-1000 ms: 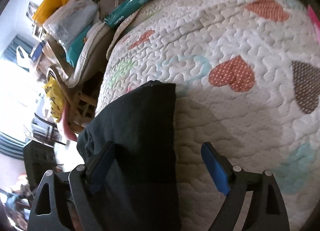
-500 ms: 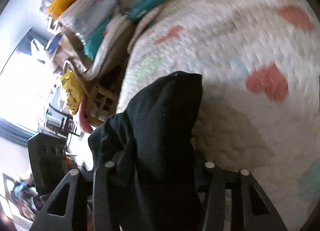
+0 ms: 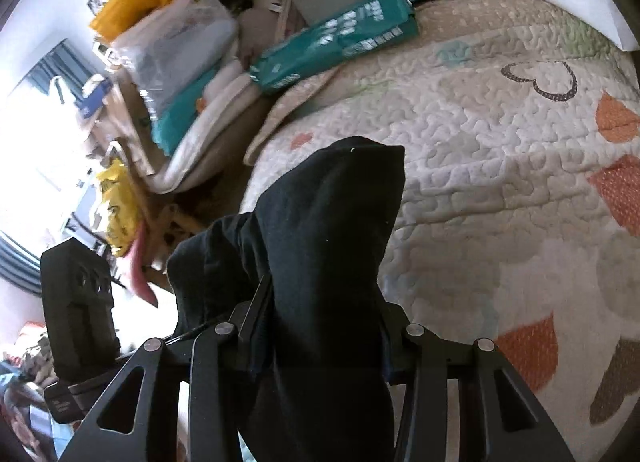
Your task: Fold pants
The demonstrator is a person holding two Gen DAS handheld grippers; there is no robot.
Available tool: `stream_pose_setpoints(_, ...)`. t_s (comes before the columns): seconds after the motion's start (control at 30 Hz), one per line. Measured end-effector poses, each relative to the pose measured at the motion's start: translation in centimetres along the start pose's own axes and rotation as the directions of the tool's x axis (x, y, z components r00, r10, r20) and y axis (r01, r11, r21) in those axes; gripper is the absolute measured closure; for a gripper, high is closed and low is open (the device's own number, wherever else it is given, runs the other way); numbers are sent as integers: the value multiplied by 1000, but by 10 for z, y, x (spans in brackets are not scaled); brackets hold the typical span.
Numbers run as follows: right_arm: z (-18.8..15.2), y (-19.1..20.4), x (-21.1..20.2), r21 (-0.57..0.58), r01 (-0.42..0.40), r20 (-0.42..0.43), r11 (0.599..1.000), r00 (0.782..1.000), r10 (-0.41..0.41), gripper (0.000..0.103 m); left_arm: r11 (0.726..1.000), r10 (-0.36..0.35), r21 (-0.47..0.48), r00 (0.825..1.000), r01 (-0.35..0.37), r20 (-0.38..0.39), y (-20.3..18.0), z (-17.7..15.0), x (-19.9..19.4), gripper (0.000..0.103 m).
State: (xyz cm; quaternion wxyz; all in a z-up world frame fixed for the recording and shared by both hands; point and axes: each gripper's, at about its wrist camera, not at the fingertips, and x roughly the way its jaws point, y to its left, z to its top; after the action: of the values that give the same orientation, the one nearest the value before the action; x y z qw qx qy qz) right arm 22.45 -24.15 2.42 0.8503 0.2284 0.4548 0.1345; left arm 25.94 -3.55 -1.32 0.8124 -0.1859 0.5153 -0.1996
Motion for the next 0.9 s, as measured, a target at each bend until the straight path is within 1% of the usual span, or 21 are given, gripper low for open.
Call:
stream_pose_setpoints(0.07,5,-8,10,1,22,-11,1000,1000,-22,56,1000,8,8,1000,-8,-21,2,4,16,66)
stream_pose_setpoints(0.13,8,-18,23,-2,47,-28,999,998,-47,56,1000,17,6,1000,-17,-26,7,6,29,58)
stream_pose_setpoints(0.17,9,-23,29,1,58,-37,998,998,-58,55,1000,6,-2,1000,-6,-25,10,7,31,54)
stream_pose_setpoints(0.23,9,-39,35,39,59,-36,998,998,-57,45,998,-50,-36,998,49,-26,19,9,31,53)
stream_pose_setpoints(0.27,8,-46,36,69,60,-32,996,998,-58,41,994,-85,-64,996,83,-27,24,10,30,53)
stream_pose_setpoints(0.3,8,-53,36,97,59,-28,994,998,-56,36,992,-104,-80,994,101,-30,27,9,28,53)
stream_pose_setpoints(0.33,9,-61,34,126,49,-24,991,999,-46,32,987,-129,-100,991,126,-28,32,10,25,53)
stream_pose_setpoints(0.47,10,-71,28,118,50,-10,992,999,-49,26,965,-188,-183,982,186,3,53,5,16,49)
stream_pose_setpoints(0.5,11,-75,27,127,48,-8,991,999,-48,25,956,-200,-217,980,198,11,62,3,15,49)
stream_pose_setpoints(0.57,11,-84,24,184,34,-3,982,999,-34,25,931,-247,-272,969,243,20,75,-1,13,49)
stream_pose_setpoints(0.6,10,-91,22,228,23,5,974,1000,-25,24,925,-250,-291,968,246,23,77,-3,11,49)
stream_pose_setpoints(0.63,10,-92,20,250,19,10,968,1000,-22,24,926,-242,-294,970,237,22,77,-4,7,49)
stream_pose_setpoints(0.67,9,-96,16,277,21,20,960,999,-28,24,935,-217,-282,976,215,24,74,-5,1,49)
stream_pose_setpoints(0.77,9,-87,2,259,62,41,964,996,-75,24,954,-163,-248,986,167,36,66,-8,-15,49)
stream_pose_setpoints(0.9,5,-75,-27,219,76,75,973,993,-94,24,961,-138,-233,989,146,48,65,-23,-46,49)
